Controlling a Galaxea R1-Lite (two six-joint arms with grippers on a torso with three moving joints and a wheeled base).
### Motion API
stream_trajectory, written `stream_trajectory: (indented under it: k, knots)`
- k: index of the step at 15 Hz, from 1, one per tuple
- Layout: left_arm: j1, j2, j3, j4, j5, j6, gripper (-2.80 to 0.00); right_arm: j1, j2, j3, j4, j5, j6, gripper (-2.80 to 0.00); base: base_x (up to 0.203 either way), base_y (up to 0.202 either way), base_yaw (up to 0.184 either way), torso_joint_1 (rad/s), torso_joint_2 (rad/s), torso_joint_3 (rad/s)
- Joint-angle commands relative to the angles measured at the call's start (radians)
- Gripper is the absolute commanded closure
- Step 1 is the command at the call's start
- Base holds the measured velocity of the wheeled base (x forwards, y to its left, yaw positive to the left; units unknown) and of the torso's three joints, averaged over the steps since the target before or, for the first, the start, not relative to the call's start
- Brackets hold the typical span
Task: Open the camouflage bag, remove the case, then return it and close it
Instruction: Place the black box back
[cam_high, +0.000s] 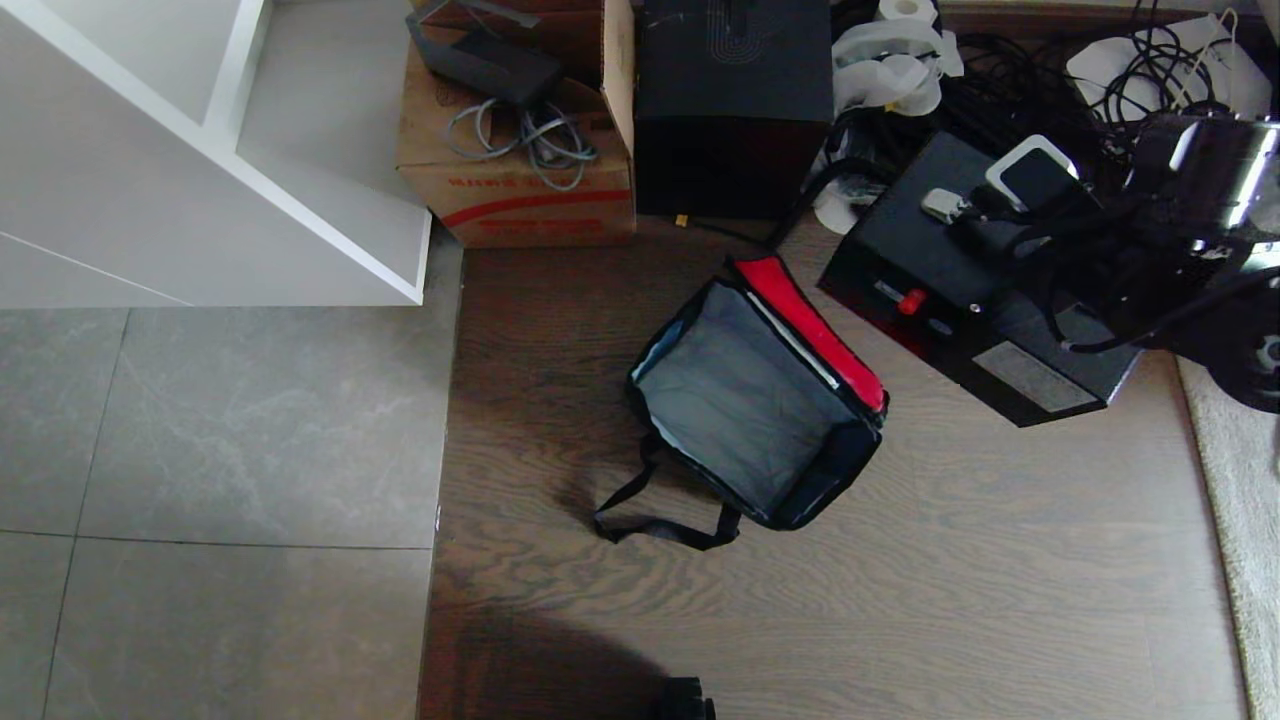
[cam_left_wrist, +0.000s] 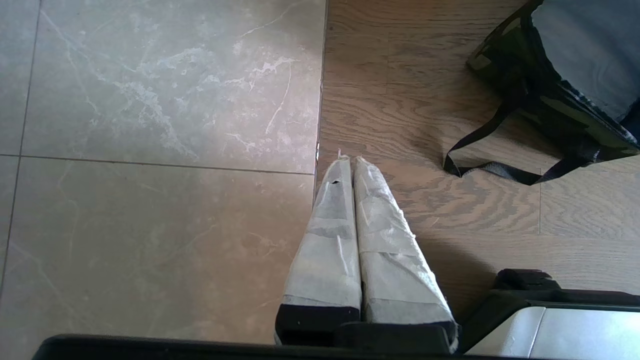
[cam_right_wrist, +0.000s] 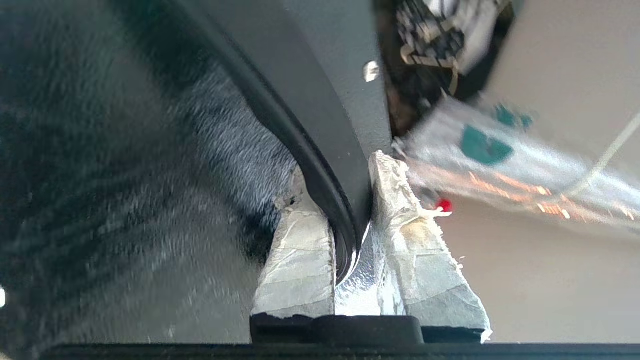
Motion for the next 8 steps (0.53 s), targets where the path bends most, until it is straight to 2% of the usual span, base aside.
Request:
stream_trajectory:
  k: [1, 8]
  knots:
    - [0.000, 0.001, 0.000, 0.000, 0.000, 0.000, 0.00, 0.020, -0.001, 0.001, -0.005, -0.006, -0.005, 0.00, 0.000, 0.000, 0.000, 0.000, 0.00, 0.000]
    - [0.000, 0.000, 0.000, 0.000, 0.000, 0.000, 0.00, 0.017, 0.021, 0.006, -0.003, -0.007, 0.001, 0.00, 0.000, 0.000, 0.000, 0.000, 0.00, 0.000]
